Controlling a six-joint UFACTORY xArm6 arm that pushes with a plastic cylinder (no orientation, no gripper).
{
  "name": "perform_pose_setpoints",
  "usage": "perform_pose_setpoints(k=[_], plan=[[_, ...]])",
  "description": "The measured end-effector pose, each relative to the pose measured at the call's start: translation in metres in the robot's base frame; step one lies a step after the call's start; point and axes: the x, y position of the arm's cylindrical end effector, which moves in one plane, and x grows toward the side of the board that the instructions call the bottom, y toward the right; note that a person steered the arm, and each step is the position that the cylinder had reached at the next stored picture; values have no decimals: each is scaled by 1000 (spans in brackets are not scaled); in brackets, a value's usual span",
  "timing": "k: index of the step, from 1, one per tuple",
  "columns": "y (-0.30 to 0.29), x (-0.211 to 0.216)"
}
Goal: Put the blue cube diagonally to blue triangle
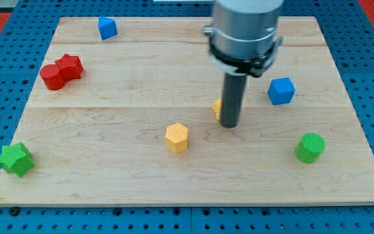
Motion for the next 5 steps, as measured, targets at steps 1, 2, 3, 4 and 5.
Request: perform_pose_setpoints(k=[1, 2, 3, 4, 5], plan=[[74, -6], [105, -45], [66, -65], [74, -115], [41, -139]])
